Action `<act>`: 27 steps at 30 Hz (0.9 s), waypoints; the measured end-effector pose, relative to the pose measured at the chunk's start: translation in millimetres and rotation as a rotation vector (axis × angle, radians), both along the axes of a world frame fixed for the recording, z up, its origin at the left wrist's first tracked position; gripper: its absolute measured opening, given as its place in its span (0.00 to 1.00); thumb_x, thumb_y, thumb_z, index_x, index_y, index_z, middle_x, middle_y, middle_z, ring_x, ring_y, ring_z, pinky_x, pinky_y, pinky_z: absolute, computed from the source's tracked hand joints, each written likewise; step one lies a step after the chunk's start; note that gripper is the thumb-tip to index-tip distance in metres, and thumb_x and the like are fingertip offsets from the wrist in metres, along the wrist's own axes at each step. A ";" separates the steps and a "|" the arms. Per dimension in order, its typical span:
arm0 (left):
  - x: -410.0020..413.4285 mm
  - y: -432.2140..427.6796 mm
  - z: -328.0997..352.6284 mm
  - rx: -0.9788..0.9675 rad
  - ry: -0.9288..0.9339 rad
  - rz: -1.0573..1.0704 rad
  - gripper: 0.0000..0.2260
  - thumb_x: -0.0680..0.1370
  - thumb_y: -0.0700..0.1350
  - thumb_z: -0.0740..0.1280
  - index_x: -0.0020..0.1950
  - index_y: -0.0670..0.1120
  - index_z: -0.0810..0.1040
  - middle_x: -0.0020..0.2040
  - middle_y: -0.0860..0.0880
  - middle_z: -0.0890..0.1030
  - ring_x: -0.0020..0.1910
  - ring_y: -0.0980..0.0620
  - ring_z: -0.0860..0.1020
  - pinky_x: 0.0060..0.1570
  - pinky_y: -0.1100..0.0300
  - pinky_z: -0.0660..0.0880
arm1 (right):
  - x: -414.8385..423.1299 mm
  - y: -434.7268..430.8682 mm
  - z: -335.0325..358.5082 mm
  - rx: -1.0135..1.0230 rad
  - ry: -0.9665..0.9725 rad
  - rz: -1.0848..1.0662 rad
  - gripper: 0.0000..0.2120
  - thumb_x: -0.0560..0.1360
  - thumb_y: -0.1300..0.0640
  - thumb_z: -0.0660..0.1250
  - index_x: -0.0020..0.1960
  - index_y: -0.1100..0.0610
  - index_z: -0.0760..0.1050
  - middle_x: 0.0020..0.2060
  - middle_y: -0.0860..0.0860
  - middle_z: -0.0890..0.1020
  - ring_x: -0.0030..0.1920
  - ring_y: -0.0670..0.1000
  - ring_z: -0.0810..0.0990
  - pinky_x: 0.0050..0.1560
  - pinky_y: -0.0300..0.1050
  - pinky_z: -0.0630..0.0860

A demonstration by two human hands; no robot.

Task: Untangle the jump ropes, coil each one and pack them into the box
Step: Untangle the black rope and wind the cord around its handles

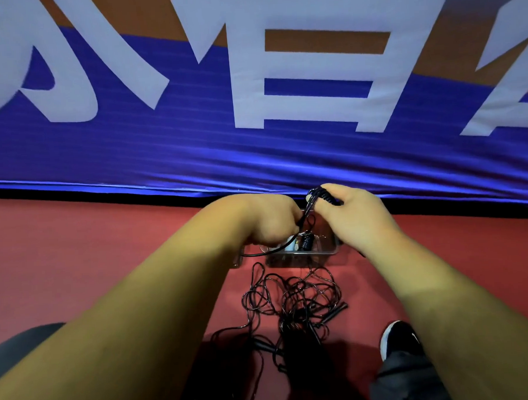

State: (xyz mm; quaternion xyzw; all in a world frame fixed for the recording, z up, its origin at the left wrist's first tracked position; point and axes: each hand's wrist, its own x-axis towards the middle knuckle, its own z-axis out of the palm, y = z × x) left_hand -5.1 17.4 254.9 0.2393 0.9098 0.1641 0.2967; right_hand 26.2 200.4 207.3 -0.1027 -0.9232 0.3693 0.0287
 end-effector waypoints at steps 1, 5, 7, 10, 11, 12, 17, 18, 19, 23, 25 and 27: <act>0.2 0.1 -2.1 -0.040 0.024 -0.024 0.08 0.85 0.43 0.64 0.47 0.46 0.79 0.40 0.50 0.79 0.39 0.49 0.75 0.38 0.57 0.71 | 0.0 -1.8 1.0 -0.002 0.009 0.001 0.09 0.76 0.37 0.69 0.53 0.37 0.82 0.36 0.46 0.85 0.38 0.51 0.84 0.45 0.52 0.83; 3.0 4.6 -15.0 -0.047 0.069 -0.034 0.11 0.84 0.47 0.67 0.42 0.46 0.80 0.37 0.49 0.78 0.38 0.48 0.74 0.36 0.58 0.68 | 1.9 -3.8 1.2 0.006 0.017 0.007 0.11 0.76 0.34 0.69 0.53 0.38 0.81 0.36 0.46 0.84 0.38 0.50 0.83 0.46 0.52 0.83; 1.0 3.8 -14.9 -0.009 0.067 0.001 0.14 0.82 0.48 0.70 0.37 0.50 0.78 0.35 0.52 0.77 0.35 0.52 0.73 0.37 0.60 0.69 | 2.1 -4.7 3.9 0.015 0.021 0.001 0.11 0.75 0.34 0.69 0.52 0.37 0.81 0.36 0.45 0.84 0.37 0.50 0.83 0.44 0.51 0.83; -0.8 -0.5 -12.2 0.117 -0.009 0.081 0.09 0.79 0.50 0.74 0.40 0.51 0.82 0.40 0.46 0.84 0.39 0.47 0.80 0.48 0.51 0.81 | 3.2 -5.5 7.0 0.039 0.041 -0.008 0.10 0.75 0.34 0.69 0.51 0.38 0.81 0.36 0.45 0.84 0.37 0.48 0.82 0.43 0.49 0.81; -1.3 -1.0 -10.8 0.152 -0.018 0.106 0.08 0.79 0.52 0.75 0.44 0.50 0.84 0.43 0.44 0.85 0.40 0.46 0.81 0.51 0.49 0.81 | 2.4 -5.3 7.8 0.039 0.052 -0.013 0.10 0.76 0.35 0.69 0.51 0.38 0.81 0.37 0.45 0.84 0.38 0.48 0.82 0.42 0.48 0.81; -1.2 -1.4 -11.9 0.176 -0.025 0.126 0.09 0.79 0.53 0.74 0.47 0.48 0.85 0.45 0.43 0.86 0.41 0.46 0.81 0.51 0.49 0.80 | 2.6 -5.2 8.2 0.039 0.055 -0.015 0.10 0.76 0.35 0.69 0.52 0.38 0.81 0.37 0.44 0.84 0.38 0.48 0.82 0.42 0.47 0.80; 0.7 5.8 -27.9 0.256 -0.095 0.229 0.09 0.83 0.47 0.68 0.54 0.42 0.82 0.45 0.39 0.85 0.43 0.39 0.84 0.48 0.46 0.83 | 2.3 -6.3 4.8 0.056 0.058 0.003 0.11 0.75 0.35 0.68 0.52 0.38 0.81 0.37 0.45 0.84 0.40 0.48 0.81 0.43 0.49 0.80; 1.3 7.5 -30.7 0.267 -0.117 0.263 0.08 0.84 0.46 0.67 0.54 0.41 0.81 0.47 0.37 0.86 0.43 0.38 0.85 0.47 0.44 0.85 | 2.5 -6.4 4.6 0.058 0.054 0.003 0.11 0.75 0.34 0.68 0.52 0.38 0.81 0.38 0.45 0.84 0.40 0.48 0.81 0.44 0.49 0.80; 2.6 8.7 -32.6 0.305 -0.156 0.304 0.08 0.84 0.45 0.66 0.54 0.41 0.81 0.48 0.36 0.86 0.42 0.38 0.86 0.46 0.44 0.85 | 2.3 -5.7 4.1 0.057 0.048 -0.003 0.11 0.76 0.35 0.67 0.51 0.39 0.80 0.38 0.44 0.84 0.41 0.48 0.81 0.44 0.49 0.80; -1.0 5.9 -26.7 0.504 -0.125 0.354 0.08 0.83 0.47 0.69 0.48 0.46 0.84 0.44 0.48 0.88 0.43 0.44 0.85 0.51 0.51 0.82 | -1.4 0.4 6.9 -0.005 0.013 -0.069 0.12 0.78 0.38 0.66 0.55 0.42 0.81 0.45 0.45 0.85 0.47 0.50 0.82 0.48 0.48 0.79; -1.5 3.8 -21.4 0.507 -0.029 0.296 0.09 0.84 0.48 0.68 0.51 0.45 0.85 0.45 0.49 0.88 0.46 0.47 0.86 0.49 0.58 0.79 | -3.5 4.8 7.3 0.002 -0.012 -0.066 0.12 0.80 0.39 0.65 0.56 0.45 0.81 0.47 0.45 0.85 0.50 0.52 0.82 0.48 0.49 0.77; 1.1 6.5 -17.6 0.605 -0.036 0.305 0.10 0.86 0.45 0.64 0.53 0.41 0.83 0.44 0.47 0.86 0.40 0.49 0.84 0.44 0.60 0.77 | -3.2 8.3 7.7 0.022 -0.047 -0.049 0.13 0.81 0.39 0.65 0.56 0.47 0.80 0.48 0.47 0.85 0.50 0.53 0.82 0.48 0.49 0.76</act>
